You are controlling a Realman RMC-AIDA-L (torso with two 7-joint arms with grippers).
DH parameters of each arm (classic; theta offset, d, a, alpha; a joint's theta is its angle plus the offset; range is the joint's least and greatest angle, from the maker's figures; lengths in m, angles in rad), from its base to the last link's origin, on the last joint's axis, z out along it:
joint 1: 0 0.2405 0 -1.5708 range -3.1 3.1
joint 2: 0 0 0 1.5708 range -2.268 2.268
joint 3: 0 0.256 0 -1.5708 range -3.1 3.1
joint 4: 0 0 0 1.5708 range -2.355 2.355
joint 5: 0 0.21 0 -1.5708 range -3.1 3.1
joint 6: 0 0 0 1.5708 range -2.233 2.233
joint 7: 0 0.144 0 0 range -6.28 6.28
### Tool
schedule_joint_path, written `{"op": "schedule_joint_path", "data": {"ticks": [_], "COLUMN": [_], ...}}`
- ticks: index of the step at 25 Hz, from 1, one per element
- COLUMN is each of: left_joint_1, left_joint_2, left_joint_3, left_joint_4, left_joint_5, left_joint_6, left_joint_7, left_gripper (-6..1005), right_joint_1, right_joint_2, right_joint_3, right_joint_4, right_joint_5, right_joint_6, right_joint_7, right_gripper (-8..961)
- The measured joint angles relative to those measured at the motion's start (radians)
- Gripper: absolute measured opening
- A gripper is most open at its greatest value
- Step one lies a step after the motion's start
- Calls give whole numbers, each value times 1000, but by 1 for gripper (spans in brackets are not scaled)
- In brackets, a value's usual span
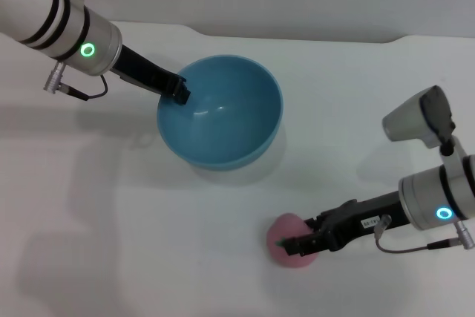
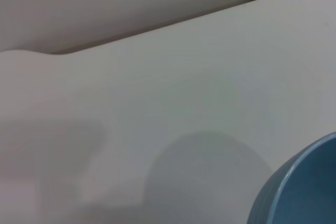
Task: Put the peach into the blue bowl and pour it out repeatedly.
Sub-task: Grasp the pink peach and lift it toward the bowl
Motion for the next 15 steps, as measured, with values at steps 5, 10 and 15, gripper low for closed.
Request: {"op": "schedule_joint_path", "data": {"ticks": [5,10,15], "left_joint_1": [-4,-4,-5], "left_joint_2": [0,0,0], "left_joint_3": [0,1,4], "left_joint_4": [0,0,11], "left_joint_5": [0,0,0], "left_joint_6": [-4,-2,3], "left_joint_7": [1,2,2], "left_gripper": [0,-1,-1], "right_joint_1": [1,1,-7], "right_joint_2": [3,3,-2], "right_joint_3": [-28,-38,-28], "right_joint_4": [-1,-2,-10], "right_joint_5": [3,-3,0], "right_joint_6": [28,28,30], "right_joint_7": [17,17,18], "right_gripper": [599,586,574]}}
